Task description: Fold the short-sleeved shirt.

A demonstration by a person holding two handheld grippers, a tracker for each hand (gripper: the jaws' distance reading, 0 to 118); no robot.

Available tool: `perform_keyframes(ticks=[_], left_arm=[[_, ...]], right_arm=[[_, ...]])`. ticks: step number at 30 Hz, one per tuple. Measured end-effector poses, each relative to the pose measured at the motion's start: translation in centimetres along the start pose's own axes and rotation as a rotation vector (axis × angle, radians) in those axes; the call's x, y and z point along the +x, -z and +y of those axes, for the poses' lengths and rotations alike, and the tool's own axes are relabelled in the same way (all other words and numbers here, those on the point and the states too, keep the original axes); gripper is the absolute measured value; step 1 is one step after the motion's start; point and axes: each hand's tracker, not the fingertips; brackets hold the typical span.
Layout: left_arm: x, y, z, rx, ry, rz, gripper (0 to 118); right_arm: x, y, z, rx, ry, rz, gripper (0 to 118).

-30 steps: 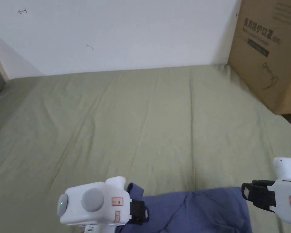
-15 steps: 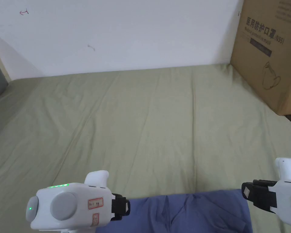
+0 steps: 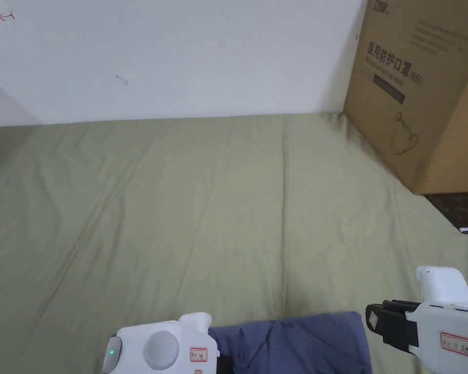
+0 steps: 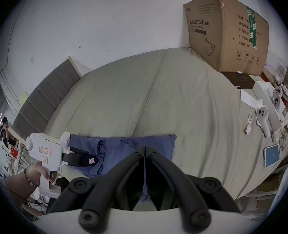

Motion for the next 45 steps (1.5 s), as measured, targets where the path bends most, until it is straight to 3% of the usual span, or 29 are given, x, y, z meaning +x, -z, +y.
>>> perform_keyframes(ticks=[7,13,18,19,20,21,22,23,24,25,26,33,35,39,40,41,42,43,44,45], left_arm=[[0.3,-1.6,-0.7,-0.02,-0.083,-0.338,1],[-5.4,-7.7,-0.5,0.172,-0.082,-0.296,1],[-14.3,-13.6,-2.2,0.293,-0.231,-0.313,6],[-16.1,-14.4,-2.7,0.326,-0.269,-0.306,12],[-17.9,-15.0,-3.4,0.344,-0.307,-0.303,26],[-19.0,-15.2,-3.8,0.344,-0.327,-0.299,26],[-20.3,-15.1,-4.3,0.331,-0.346,-0.303,33],[-21.4,-14.7,-4.7,0.299,-0.363,-0.31,48],[-22.1,-14.0,-5.0,0.264,-0.371,-0.319,84],[-21.3,-13.4,-5.2,0.235,-0.368,-0.335,106],[-21.5,-12.6,-5.6,0.22,-0.372,-0.361,118],[-22.3,-4.7,-4.7,0.194,-0.431,-0.645,118],[-21.6,-2.1,-3.8,0.102,-0.502,-0.858,118],[-21.1,-0.9,-3.3,0.139,-0.374,-0.832,117],[-21.6,-0.9,-3.5,0.144,-0.403,-0.837,110],[-22.8,-0.9,-4.0,0.168,-0.435,-0.84,89],[-23.8,-1.0,-4.3,0.19,-0.471,-0.778,28],[-24.6,-1.1,-4.6,0.182,-0.486,-0.637,8],[-24.8,-1.0,-5.0,0.18,-0.45,-0.463,9],[-24.0,-1.4,-5.7,0.24,-0.453,-0.644,9]], right_arm=[[-0.1,0.2,-0.1,-0.002,0.008,0.005,1],[-0.3,-0.1,0.3,0.003,-0.006,0.005,1],[-0.3,-0.1,0.6,-0.002,-0.007,0.0,1],[-0.3,-0.1,0.6,-0.003,-0.007,0.001,1],[-0.3,-0.1,0.7,-0.004,-0.005,0.004,1],[-0.4,-0.1,0.8,-0.003,-0.003,0.004,1],[-0.4,-0.1,0.9,-0.002,0.0,0.004,1],[-0.5,-0.1,1.0,-0.003,0.003,0.004,1],[-0.5,0.0,1.0,-0.004,0.006,0.004,1],[-0.6,0.0,1.1,-0.005,0.005,0.002,1],[-0.8,0.1,1.0,-0.008,0.003,-0.002,1],[-1.7,0.7,0.4,-0.054,0.004,-0.004,1],[-2.0,0.7,0.4,-0.07,0.011,-0.003,1],[-2.8,0.5,0.9,-0.069,-0.015,-0.003,1],[-3.0,0.4,1.0,-0.066,-0.023,-0.001,1],[-3.2,0.4,1.1,-0.065,-0.029,0.003,1],[-3.5,0.4,1.2,-0.064,-0.034,0.005,1],[-3.7,0.5,1.3,-0.065,-0.038,0.007,1],[-3.9,0.6,1.3,-0.066,-0.041,0.01,1],[-4.0,0.7,1.3,-0.064,-0.044,0.012,1]])
